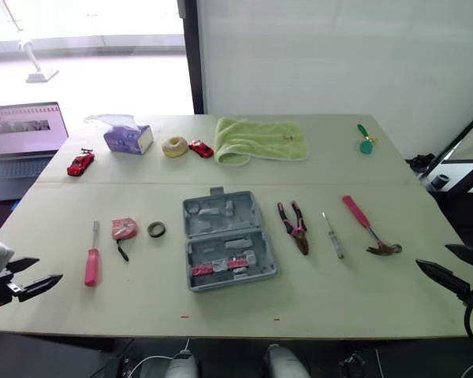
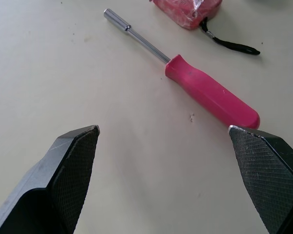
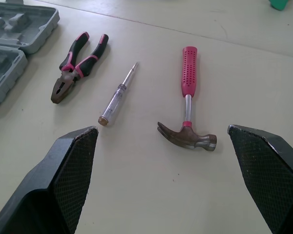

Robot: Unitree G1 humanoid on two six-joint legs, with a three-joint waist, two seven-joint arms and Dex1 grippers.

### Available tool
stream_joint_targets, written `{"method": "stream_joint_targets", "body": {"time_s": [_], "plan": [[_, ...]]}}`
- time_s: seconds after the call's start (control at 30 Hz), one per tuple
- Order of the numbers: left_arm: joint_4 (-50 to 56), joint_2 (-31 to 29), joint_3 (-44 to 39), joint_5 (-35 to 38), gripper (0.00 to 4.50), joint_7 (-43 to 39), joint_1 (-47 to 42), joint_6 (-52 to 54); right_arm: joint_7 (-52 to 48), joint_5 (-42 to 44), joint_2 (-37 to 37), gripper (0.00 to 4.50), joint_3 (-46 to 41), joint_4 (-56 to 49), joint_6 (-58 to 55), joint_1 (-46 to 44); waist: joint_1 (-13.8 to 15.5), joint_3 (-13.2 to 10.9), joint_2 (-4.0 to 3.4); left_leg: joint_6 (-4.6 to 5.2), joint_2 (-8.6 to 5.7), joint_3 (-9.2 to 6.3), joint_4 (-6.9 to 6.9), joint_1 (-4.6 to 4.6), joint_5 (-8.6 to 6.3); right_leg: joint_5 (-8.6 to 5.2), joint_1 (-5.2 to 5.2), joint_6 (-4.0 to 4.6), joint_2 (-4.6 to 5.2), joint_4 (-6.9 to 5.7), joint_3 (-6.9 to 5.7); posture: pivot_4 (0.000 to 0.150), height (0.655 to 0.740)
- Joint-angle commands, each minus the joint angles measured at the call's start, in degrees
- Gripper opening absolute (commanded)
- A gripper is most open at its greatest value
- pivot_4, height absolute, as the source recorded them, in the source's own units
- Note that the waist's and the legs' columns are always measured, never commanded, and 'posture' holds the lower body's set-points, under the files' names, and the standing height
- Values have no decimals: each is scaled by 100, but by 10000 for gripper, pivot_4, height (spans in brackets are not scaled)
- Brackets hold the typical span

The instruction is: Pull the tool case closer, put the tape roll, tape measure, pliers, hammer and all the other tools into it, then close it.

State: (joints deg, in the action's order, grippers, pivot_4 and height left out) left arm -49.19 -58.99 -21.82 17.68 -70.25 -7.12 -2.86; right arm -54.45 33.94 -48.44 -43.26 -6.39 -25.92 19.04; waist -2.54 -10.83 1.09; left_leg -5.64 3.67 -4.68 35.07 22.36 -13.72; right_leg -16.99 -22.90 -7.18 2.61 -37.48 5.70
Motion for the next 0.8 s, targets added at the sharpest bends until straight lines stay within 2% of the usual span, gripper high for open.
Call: {"method": "stream_joint_targets", "body": {"time_s": [0.03,0.2,0.43,0.57,0.63,0.73,0.8], "plan": [[150,-185,-106,-8,44506,39,-30,-49,-11,43,-42,45000,-228,-77,15,4,-3,0,0,0,0,0,0,0,0,0,0,0,0,0,0,1500,7400],[74,-104,-46,-110,44506,318,-230,-93,39,121,4,45000,-201,-195,-130,18,0,0,0,0,0,0,0,0,0,2,0,-4,0,0,0,1500,7400],[129,-30,1,-49,44506,143,-347,4,168,156,98,45000,-238,-465,-260,69,-5,0,-1,0,0,0,0,0,0,7,0,-13,-1,0,0,1500,7400],[973,280,-49,393,44506,120,-509,760,433,576,139,45000,-100,-1392,-783,14,13,1,-4,0,0,0,1,1,0,7,1,-13,0,-1,0,1500,7400],[1825,635,20,660,44506,263,-510,1172,787,772,129,45000,318,-1921,-1118,-361,11,2,-2,0,0,0,4,1,0,9,3,-16,0,-2,0,1500,7400],[2657,1277,257,769,44506,805,-603,1747,1463,536,161,45000,1443,-2183,-1541,-1308,-6,5,1,0,0,-2,15,-4,0,12,13,-18,0,-6,0,1500,7400],[3020,1502,499,710,38613,810,-505,1872,1797,302,296,38909,2120,-2114,-1693,-1916,-48,5,2,0,2,-3,14,-7,0,12,12,-18,-3,-7,0,1500,7400]]}}
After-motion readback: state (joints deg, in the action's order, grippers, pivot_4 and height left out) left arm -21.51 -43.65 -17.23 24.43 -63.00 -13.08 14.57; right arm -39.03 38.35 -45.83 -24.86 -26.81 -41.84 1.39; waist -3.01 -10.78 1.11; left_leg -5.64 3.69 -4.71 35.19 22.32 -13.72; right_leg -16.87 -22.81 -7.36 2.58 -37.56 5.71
